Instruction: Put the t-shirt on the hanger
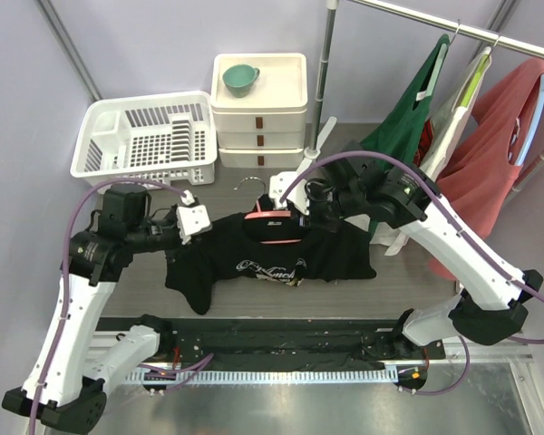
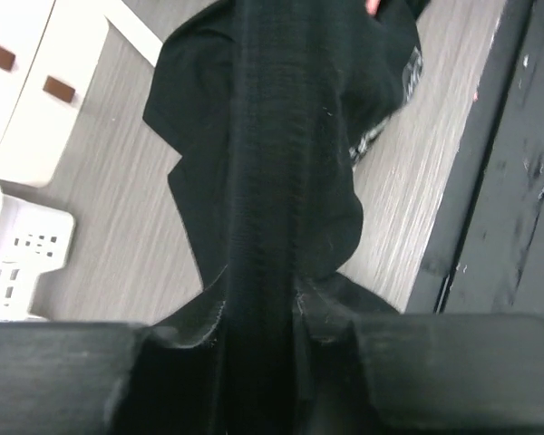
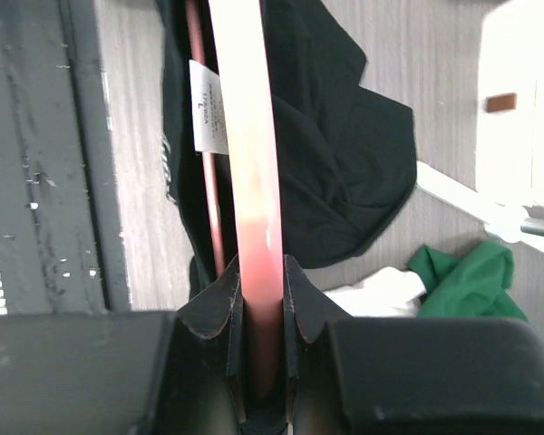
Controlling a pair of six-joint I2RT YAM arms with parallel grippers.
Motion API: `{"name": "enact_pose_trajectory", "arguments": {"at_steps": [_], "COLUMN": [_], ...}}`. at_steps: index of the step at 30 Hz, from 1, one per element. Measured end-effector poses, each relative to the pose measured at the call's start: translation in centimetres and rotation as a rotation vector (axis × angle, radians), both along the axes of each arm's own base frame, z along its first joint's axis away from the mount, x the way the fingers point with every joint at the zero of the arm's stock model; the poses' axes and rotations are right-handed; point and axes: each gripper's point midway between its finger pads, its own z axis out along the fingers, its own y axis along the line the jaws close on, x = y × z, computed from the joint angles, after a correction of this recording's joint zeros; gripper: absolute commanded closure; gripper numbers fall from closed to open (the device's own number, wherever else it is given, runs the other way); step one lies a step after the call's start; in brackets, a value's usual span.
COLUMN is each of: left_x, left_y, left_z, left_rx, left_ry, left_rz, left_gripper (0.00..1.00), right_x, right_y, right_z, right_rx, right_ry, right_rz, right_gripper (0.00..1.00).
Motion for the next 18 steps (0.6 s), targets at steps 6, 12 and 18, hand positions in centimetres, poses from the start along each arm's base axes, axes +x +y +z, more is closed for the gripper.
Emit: {"name": "enact_pose_trajectory", "arguments": {"at_steps": [6,12,18], "left_x": [-1.0,-1.7,-0.6], "left_y": [0.4,-0.8,-2.8], "left_z": [2.4,3.8,3.5], "left_rx": [0.025,-0.065,-0.110], "left_ry": [-0.034,-0.031,0.026], "left_rz": [-0.037,-0.058,-0.096], "left_gripper": [0.38,0.27,0.23], "right_x": [0.7,0.6,0.9], "right_y": [-1.7,-1.8,-0.3], "right_z": [-2.1,-2.3,-1.4], "right_rx": [-0.090,-0.101,-0.068], "right_ry": [-0.018,-0.005,0.007], "right_rz": [-0.040,-0.042,-0.028], "right_gripper": [0.99,0.99,0.99]}}
